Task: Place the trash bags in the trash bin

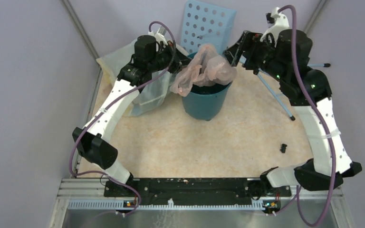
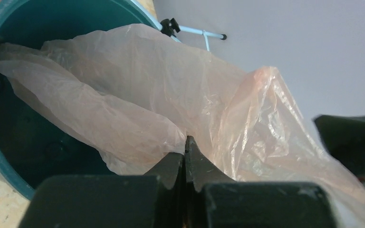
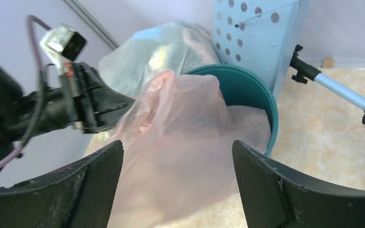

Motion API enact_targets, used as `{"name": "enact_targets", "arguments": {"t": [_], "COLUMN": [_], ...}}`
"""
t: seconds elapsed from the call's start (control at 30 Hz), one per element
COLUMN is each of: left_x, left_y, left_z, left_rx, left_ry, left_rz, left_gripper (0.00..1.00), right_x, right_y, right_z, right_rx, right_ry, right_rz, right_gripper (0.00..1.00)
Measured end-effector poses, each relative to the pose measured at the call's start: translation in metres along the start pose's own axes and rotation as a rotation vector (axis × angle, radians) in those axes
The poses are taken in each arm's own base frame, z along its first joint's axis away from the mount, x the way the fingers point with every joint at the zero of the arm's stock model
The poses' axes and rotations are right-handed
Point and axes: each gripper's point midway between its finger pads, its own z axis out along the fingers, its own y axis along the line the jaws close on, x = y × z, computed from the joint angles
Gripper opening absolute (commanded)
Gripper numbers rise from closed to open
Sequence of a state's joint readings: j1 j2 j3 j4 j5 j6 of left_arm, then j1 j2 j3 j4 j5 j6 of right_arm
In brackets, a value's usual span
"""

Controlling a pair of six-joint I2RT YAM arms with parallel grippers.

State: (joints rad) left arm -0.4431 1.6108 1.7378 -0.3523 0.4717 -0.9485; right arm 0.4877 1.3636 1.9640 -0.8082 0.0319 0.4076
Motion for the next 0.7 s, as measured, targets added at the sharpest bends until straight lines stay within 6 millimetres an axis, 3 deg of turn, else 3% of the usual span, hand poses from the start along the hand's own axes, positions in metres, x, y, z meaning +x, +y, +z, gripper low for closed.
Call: {"name": "enact_targets", "arguments": {"t": [0.17, 0.37, 0.53, 0.7], "left_x": [-0.001, 0.001, 0.001, 0.003], "left_y": [0.012, 0.024, 0.026, 0.029], "left_z": [0.007, 0.013, 0.014, 0.014], "left_rx": [-0.045, -0.074, -0.079, -0.081], "left_ry": [0.001, 0.011, 0.010, 0.014], "left_rz": [-0.018, -0.030, -0.025, -0.027], "left_gripper": [0.00, 0.00, 0.00, 0.00], "right_x": [-0.018, -0.008, 0.015, 0.030], "right_y": [0.015, 0.029, 0.037, 0.045], "right_z": [-0.031, -0.056, -0.064, -0.056], "right_rx": [-0.064, -0.137, -0.201, -0.235], "right_ry": [-0.039, 0.001, 0.054, 0.100], "right_rz": [0.012, 0.100, 0.179, 0.263], "right_gripper": [0.83, 0.74, 0.73, 0.73]}}
